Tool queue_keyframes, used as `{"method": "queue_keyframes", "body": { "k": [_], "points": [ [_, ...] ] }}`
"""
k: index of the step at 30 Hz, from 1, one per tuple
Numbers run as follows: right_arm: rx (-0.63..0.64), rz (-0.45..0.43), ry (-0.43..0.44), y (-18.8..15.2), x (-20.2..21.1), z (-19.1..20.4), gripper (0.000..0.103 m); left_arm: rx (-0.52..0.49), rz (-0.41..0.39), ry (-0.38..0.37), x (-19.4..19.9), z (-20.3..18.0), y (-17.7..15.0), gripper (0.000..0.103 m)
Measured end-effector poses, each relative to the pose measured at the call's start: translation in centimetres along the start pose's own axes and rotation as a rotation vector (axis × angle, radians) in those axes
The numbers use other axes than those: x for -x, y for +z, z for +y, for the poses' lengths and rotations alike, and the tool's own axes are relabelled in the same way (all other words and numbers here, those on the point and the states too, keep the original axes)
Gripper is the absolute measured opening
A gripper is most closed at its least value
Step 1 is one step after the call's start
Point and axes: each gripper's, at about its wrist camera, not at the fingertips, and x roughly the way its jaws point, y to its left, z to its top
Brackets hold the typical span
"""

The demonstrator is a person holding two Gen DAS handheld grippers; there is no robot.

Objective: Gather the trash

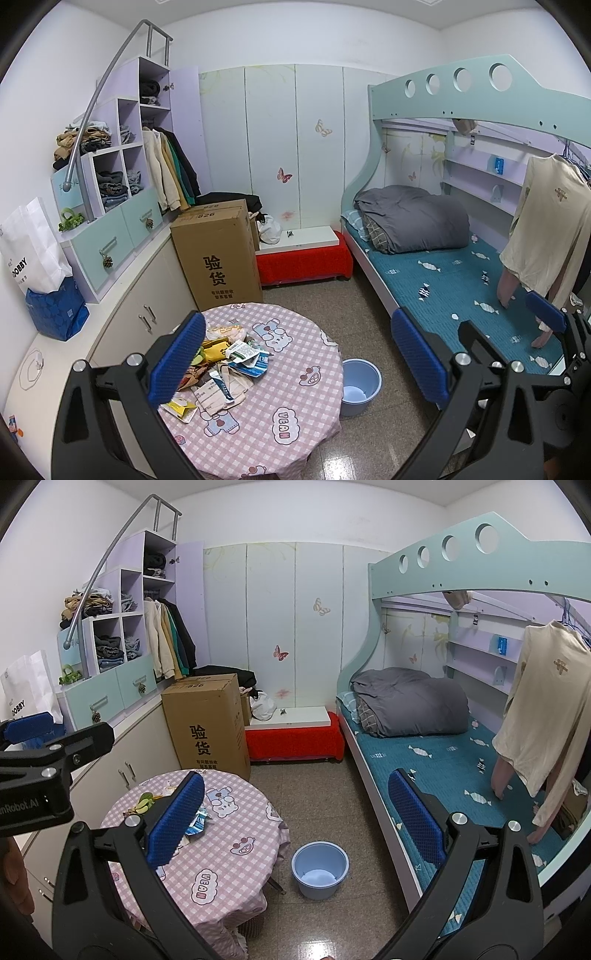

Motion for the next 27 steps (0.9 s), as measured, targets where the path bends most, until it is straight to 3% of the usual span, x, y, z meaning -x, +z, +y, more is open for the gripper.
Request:
{"method": "queue_keyframes", "body": {
  "k": [16,27],
  "points": [
    [0.001,0.005,0.0,-0.4,-0.2,0.1,0.097,-0.001,0.012,-0.003,-0.4,-0.6,-0.5,0.099],
    [-0.003,0.03,0.005,-1.0,-1.5,1.1,0.097,0.01,0.044,-0.004,-1.6,1.2,0.2,0.099]
  ]
}}
